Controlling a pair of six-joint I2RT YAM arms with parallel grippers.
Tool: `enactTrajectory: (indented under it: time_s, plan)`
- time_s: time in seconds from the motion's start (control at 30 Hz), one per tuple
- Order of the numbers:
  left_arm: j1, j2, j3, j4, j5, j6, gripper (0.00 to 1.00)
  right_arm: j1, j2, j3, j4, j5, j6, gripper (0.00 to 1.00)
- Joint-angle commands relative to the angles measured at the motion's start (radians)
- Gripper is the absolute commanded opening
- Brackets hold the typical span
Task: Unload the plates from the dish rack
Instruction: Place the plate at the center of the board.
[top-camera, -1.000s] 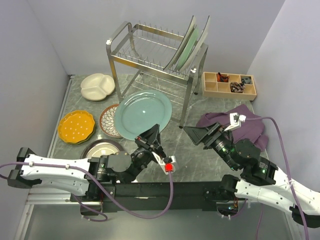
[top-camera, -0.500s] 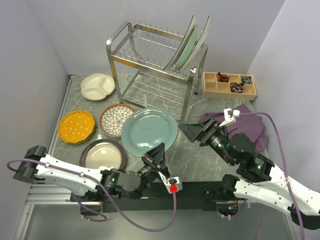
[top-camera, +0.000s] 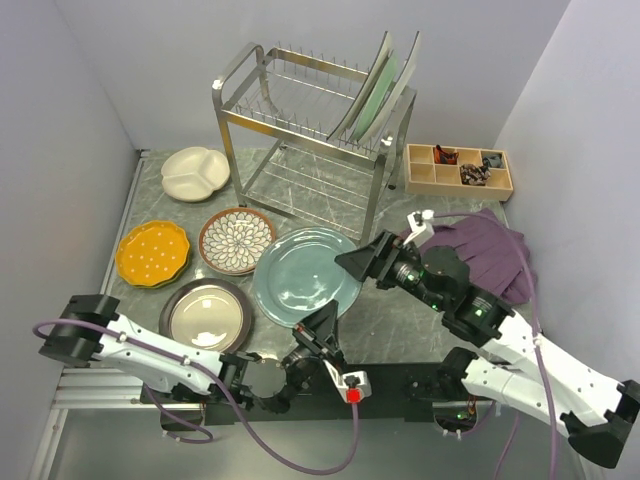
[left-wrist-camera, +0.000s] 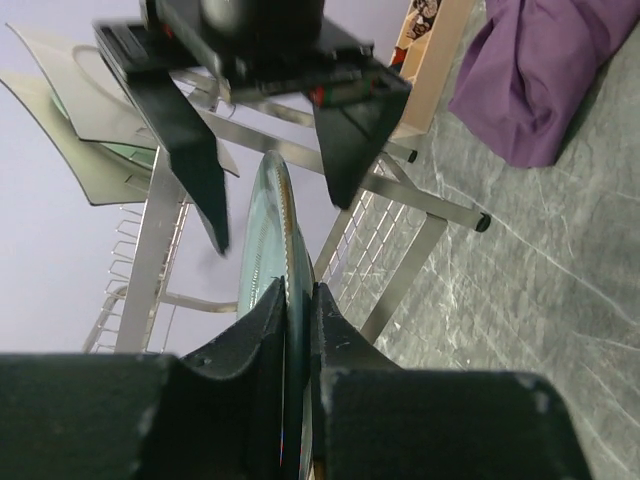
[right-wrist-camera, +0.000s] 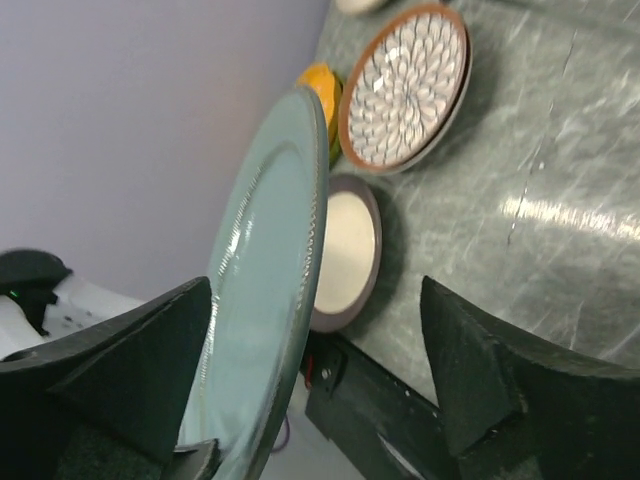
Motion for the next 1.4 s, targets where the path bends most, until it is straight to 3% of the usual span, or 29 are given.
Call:
enactTrajectory:
  time_s: [0.0,0.1,0.23,0.3,0.33,0.37,0.4,0.53,0.73,0.8,0.87,0.9,1.13,1.27,1.37]
  plan:
    - [-0.017,0.011,-0.005,0.152,-0.01,0.111,0.01,-0.01,0.035,-0.057,0.127,-0.136,0.023,0.86]
    - [-0.017,0.029,-0.017,0.155,-0.008,0.128,0.01,-0.015,0.041,-0.111,0.196,-0.169,0.045,0.72]
    - [-0.017,0.03,-0.025,0.128,-0.001,0.106,0.01,-0.022,0.019,-0.18,0.268,-0.189,0.074,0.38]
    - [-0.017,0.033,-0.023,0.08,-0.001,0.067,0.01,-0.028,-0.011,-0.21,0.295,-0.186,0.092,0.27]
    - [-0.017,0.034,-0.019,0.016,0.003,0.047,0.01,-0.03,-0.024,-0.224,0.308,-0.184,0.1,0.13]
    - [-0.017,0.034,-0.017,-0.001,0.012,0.029,0.01,-0.033,-0.049,-0.238,0.338,-0.184,0.111,0.05]
    - [-0.017,0.039,-0.017,-0.004,0.013,0.0,0.01,-0.033,-0.065,-0.263,0.346,-0.183,0.132,0.0]
    - [-0.015,0.069,-0.002,-0.023,-0.007,-0.04,0.02,-0.038,-0.125,-0.309,0.397,-0.198,0.166,0.0]
    - [0.0,0.089,0.053,-0.165,0.039,-0.221,0.44,-0.044,-0.168,-0.323,0.44,-0.183,0.193,0.0]
    - [0.0,0.094,0.066,-0.217,0.058,-0.29,0.79,-0.045,-0.182,-0.321,0.444,-0.15,0.193,0.0]
    - [0.0,0.1,0.083,-0.25,0.067,-0.333,0.86,-0.051,-0.182,-0.317,0.458,-0.14,0.189,0.0]
    - [0.002,0.099,0.087,-0.263,0.075,-0.385,0.98,-0.051,-0.177,-0.303,0.454,-0.123,0.177,0.0]
    - [0.002,-0.027,0.139,-0.49,0.222,-0.695,0.99,-0.09,-0.074,-0.245,0.477,-0.115,0.146,0.0]
    - [0.025,-0.18,0.208,-0.645,0.441,-0.905,0.99,-0.104,-0.001,-0.229,0.518,-0.123,0.131,0.0]
    - [0.046,-0.266,0.299,-0.709,0.444,-0.991,0.99,-0.102,0.056,-0.232,0.585,-0.164,0.141,0.0]
